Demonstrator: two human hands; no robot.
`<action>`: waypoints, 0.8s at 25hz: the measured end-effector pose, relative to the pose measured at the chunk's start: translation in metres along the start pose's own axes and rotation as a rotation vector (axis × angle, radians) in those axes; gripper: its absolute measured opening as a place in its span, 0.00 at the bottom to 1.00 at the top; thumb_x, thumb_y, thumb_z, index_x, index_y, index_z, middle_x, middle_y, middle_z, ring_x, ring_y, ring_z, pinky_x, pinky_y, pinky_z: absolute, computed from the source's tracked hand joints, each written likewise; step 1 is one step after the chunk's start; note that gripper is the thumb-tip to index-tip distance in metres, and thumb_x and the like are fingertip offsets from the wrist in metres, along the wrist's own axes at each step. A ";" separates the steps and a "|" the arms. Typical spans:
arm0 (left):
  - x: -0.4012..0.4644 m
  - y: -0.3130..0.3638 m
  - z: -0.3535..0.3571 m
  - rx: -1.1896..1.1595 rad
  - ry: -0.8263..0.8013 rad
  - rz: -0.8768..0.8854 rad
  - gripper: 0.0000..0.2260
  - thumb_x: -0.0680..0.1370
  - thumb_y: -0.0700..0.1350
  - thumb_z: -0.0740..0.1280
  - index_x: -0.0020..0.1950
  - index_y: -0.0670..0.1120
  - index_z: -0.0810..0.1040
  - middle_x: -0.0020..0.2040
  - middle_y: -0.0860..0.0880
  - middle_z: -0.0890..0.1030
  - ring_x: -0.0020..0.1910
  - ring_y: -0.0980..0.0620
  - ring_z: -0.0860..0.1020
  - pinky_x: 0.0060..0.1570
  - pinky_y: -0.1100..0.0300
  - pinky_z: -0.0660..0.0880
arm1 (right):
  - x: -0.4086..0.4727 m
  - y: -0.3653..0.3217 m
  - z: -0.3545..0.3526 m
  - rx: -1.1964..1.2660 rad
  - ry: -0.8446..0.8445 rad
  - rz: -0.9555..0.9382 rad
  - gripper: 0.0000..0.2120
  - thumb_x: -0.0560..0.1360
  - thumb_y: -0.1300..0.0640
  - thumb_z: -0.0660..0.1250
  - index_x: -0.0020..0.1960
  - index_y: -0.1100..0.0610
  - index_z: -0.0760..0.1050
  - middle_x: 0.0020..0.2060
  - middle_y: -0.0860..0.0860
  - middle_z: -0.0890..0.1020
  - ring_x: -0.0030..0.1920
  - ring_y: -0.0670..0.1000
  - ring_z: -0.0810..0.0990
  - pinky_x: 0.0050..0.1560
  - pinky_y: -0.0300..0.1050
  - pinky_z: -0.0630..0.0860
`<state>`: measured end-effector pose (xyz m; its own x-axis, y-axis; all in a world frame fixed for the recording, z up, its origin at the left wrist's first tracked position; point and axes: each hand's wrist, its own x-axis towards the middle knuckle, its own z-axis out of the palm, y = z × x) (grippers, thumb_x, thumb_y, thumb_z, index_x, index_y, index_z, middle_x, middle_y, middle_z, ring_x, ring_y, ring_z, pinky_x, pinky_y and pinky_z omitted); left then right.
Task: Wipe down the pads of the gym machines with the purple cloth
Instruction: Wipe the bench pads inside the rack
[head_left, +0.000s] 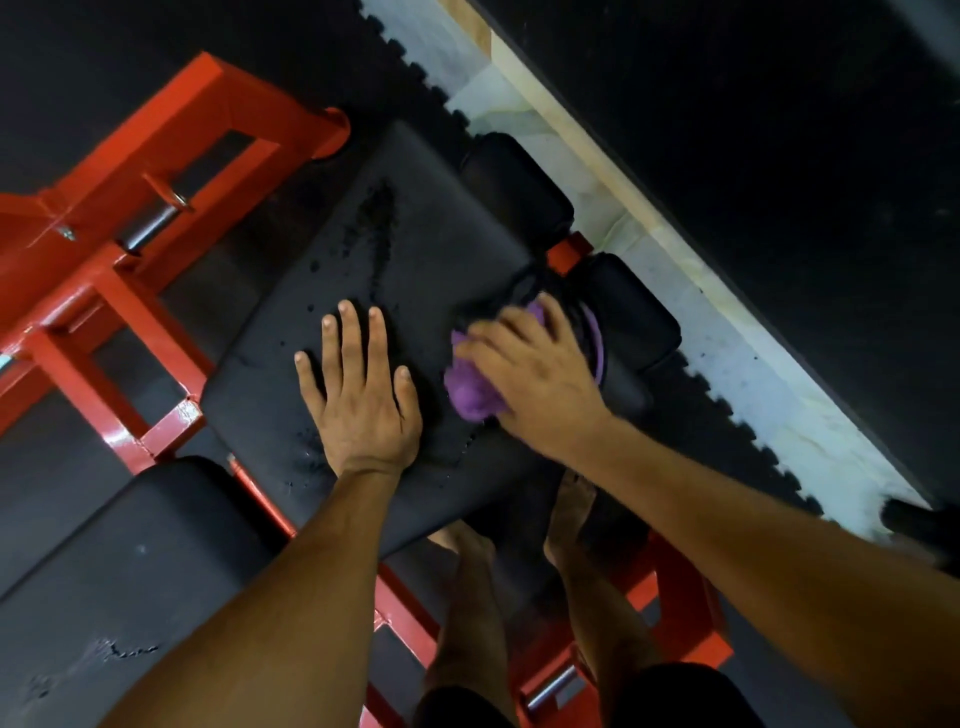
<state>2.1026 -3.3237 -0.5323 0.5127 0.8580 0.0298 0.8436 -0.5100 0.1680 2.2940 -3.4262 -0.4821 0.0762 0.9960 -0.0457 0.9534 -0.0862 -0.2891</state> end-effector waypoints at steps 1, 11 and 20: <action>0.000 0.001 -0.001 -0.007 0.001 0.002 0.28 0.84 0.55 0.49 0.85 0.48 0.56 0.85 0.45 0.54 0.84 0.46 0.52 0.80 0.36 0.49 | -0.023 -0.003 0.003 -0.029 -0.071 -0.103 0.31 0.66 0.54 0.66 0.69 0.53 0.74 0.65 0.51 0.77 0.67 0.59 0.73 0.73 0.68 0.61; -0.001 0.000 0.001 0.000 0.013 0.002 0.28 0.84 0.54 0.49 0.84 0.48 0.58 0.85 0.45 0.55 0.84 0.46 0.53 0.80 0.37 0.49 | -0.014 0.010 0.007 -0.002 0.001 -0.110 0.34 0.60 0.57 0.74 0.67 0.52 0.75 0.63 0.50 0.78 0.63 0.56 0.71 0.70 0.64 0.63; 0.007 0.006 -0.016 0.030 -0.155 -0.038 0.28 0.83 0.56 0.52 0.83 0.50 0.59 0.84 0.47 0.56 0.83 0.46 0.54 0.79 0.38 0.51 | -0.020 0.054 -0.047 0.105 0.080 -0.136 0.36 0.59 0.65 0.72 0.68 0.57 0.75 0.66 0.54 0.77 0.63 0.59 0.72 0.67 0.60 0.71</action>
<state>2.1093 -3.3196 -0.5157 0.4971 0.8582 -0.1283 0.8659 -0.4812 0.1362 2.3571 -3.4498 -0.4520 -0.0242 0.9968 0.0760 0.9211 0.0518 -0.3858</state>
